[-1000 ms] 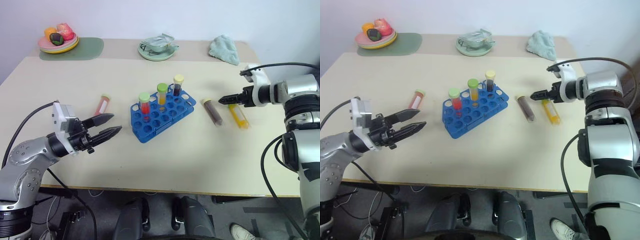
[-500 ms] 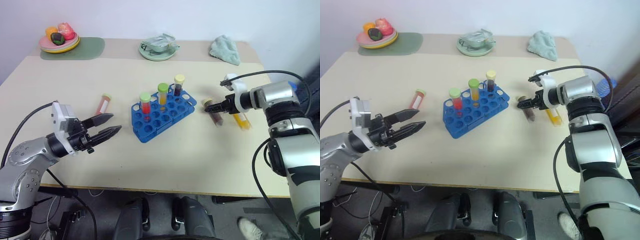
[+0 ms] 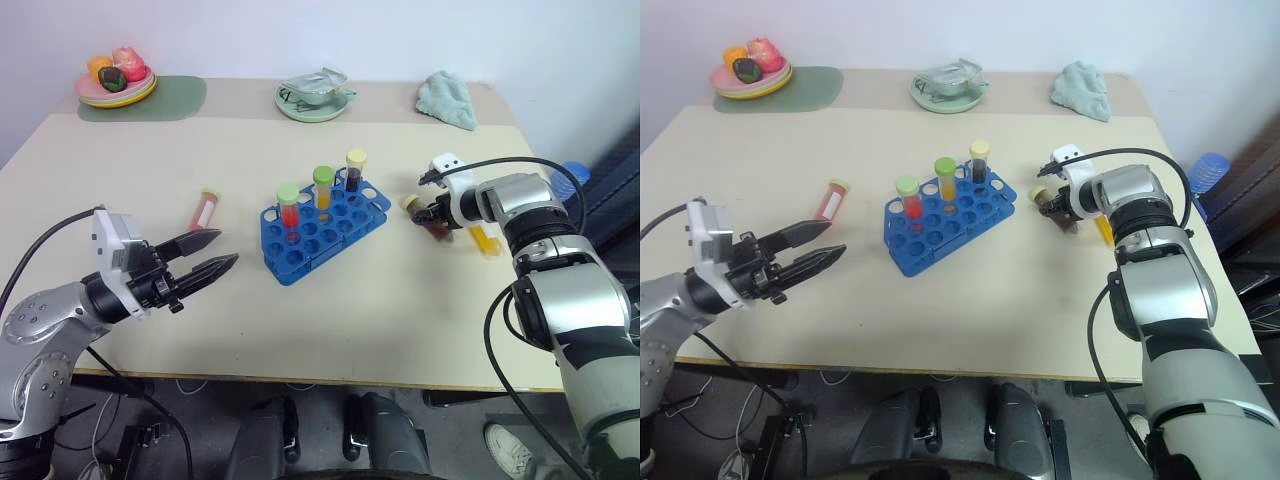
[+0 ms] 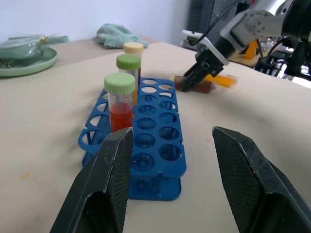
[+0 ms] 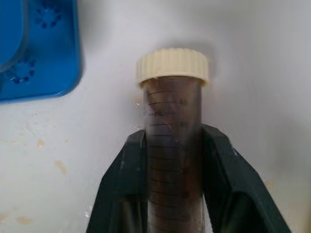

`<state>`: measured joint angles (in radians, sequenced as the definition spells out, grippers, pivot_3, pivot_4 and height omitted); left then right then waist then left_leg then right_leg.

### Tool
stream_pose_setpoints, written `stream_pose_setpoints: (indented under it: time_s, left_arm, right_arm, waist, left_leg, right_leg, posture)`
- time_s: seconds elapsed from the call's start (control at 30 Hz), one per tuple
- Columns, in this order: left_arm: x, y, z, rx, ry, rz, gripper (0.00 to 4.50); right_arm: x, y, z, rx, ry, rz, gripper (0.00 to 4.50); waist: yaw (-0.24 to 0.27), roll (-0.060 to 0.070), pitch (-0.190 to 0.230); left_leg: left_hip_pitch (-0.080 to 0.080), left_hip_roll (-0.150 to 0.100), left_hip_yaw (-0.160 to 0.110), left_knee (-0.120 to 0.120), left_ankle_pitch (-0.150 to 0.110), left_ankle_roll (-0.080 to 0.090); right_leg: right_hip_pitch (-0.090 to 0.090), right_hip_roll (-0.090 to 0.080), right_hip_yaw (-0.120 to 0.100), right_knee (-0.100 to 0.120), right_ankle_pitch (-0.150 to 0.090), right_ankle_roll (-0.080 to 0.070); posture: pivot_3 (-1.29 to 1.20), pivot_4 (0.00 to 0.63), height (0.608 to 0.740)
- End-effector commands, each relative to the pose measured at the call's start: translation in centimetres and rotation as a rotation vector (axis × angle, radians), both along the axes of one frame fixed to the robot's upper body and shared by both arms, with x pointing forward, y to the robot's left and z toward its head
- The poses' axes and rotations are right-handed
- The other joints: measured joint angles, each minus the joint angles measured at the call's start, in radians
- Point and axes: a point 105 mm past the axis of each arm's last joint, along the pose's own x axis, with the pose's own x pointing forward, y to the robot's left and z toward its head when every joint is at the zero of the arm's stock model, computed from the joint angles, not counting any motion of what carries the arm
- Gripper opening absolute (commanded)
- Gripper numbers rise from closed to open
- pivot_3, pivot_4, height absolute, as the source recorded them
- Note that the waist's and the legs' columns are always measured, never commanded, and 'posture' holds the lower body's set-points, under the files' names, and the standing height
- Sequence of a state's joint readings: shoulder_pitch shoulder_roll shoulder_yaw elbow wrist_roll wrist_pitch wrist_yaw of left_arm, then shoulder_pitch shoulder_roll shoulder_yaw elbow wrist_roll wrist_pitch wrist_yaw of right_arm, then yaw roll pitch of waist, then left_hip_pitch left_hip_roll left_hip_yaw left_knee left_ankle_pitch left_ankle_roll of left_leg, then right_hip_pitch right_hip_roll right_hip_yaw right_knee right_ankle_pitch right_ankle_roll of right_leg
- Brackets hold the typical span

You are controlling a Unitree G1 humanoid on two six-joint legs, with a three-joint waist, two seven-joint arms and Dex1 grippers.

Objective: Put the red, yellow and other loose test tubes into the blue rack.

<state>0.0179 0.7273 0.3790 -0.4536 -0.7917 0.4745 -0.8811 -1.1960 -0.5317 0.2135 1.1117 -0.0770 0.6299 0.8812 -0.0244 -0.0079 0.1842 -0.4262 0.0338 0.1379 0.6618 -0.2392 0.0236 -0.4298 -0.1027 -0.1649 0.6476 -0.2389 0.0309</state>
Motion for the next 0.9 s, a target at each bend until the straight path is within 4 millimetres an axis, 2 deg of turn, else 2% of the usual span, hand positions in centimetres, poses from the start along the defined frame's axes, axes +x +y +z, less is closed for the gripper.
stream_pose_setpoints:
  time_s: [0.03, 0.13, 0.33, 0.4, 0.47, 0.5, 0.63, 0.8, 0.9]
  left_arm:
    - [-0.4, 0.1, 1.1, 0.007, -0.050, 0.004, 2.64]
    - [-0.3, 0.0, 1.0, 0.003, -0.050, 0.007, 2.64]
    - [-0.2, -0.1, 0.9, -0.004, -0.052, 0.010, 2.64]
    - [-0.1, 0.1, 0.9, -0.001, -0.053, 0.015, 2.64]
    - [0.1, 0.1, 0.9, 0.000, -0.056, 0.019, 2.64]
    - [0.1, 0.2, 0.9, -0.002, -0.057, 0.020, 2.64]
    - [0.4, 0.0, 1.0, -0.004, -0.065, 0.022, 2.64]
    - [0.9, -0.1, 1.0, -0.018, -0.069, 0.020, 2.64]
    - [1.2, -0.3, 0.9, -0.023, -0.070, 0.014, 2.64]
  right_arm:
    - [0.3, 0.0, 0.9, -0.104, -0.064, 0.080, 0.85]
    - [0.2, 0.0, 1.8, -0.156, -0.111, 0.139, 0.85]
    - [-2.5, 2.0, 6.8, -0.054, -0.241, 0.297, 0.85]
    - [-3.3, 2.5, 8.8, -0.049, -0.396, 0.246, 0.85]
    - [-3.7, 3.4, 9.7, 0.011, -0.539, 0.188, 0.85]
    - [-3.9, 3.8, 9.7, 0.042, -0.583, 0.168, 0.85]
    - [-4.2, 6.8, 9.1, 0.407, -0.756, 0.024, 0.85]
    - [-4.7, 9.8, 8.2, 0.736, -0.890, -0.004, 0.85]
    - [-4.3, 10.4, 6.9, 0.807, -0.936, -0.024, 0.85]
  waist:
    - [0.000, 0.000, 0.000]
    - [0.002, 0.000, 0.000]
    - [0.011, 0.002, 0.001]
    - [0.011, 0.002, 0.001]
    - [0.011, 0.002, 0.001]
    - [0.010, 0.001, 0.001]
    - [0.007, 0.001, 0.001]
    - [0.009, 0.002, 0.002]
    - [0.009, 0.002, 0.001]
  left_leg:
    - [0.000, 0.000, 0.000, 0.000, 0.000, 0.000]
    - [0.000, 0.000, 0.000, 0.000, 0.000, 0.000]
    - [-0.001, 0.000, 0.000, 0.000, -0.001, 0.001]
    - [-0.001, 0.000, 0.000, 0.000, -0.001, 0.001]
    - [-0.001, 0.000, -0.001, -0.001, -0.001, 0.000]
    - [-0.001, 0.000, -0.001, -0.001, -0.001, 0.000]
    - [-0.001, 0.001, 0.000, -0.002, -0.002, -0.003]
    - [-0.001, 0.000, 0.000, -0.002, 0.000, -0.002]
    - [-0.001, 0.000, 0.000, -0.002, 0.000, -0.001]
  right_leg:
    - [0.000, 0.000, 0.000, 0.000, 0.000, 0.000]
    - [0.000, 0.000, 0.000, 0.000, 0.000, 0.000]
    - [-0.001, 0.000, 0.000, 0.000, 0.000, 0.000]
    - [-0.001, 0.000, 0.000, 0.000, 0.000, 0.000]
    - [-0.001, -0.001, 0.000, -0.001, 0.000, 0.000]
    - [-0.001, -0.001, 0.000, -0.001, 0.000, 0.000]
    - [-0.001, 0.000, 0.000, -0.001, 0.000, 0.000]
    - [-0.002, 0.001, 0.000, -0.001, 0.000, 0.000]
    - [-0.001, 0.002, 0.000, -0.001, 0.000, 0.000]
  posture:
    - [0.00, 0.150, 0.740]
    - [0.00, 0.150, 0.740]
    - [0.00, 0.150, 0.740]
    - [0.00, 0.150, 0.740]
    - [0.00, 0.150, 0.740]
    - [0.00, 0.150, 0.740]
    - [0.00, 0.150, 0.740]
    - [0.00, 0.150, 0.740]
    - [0.00, 0.150, 0.740]
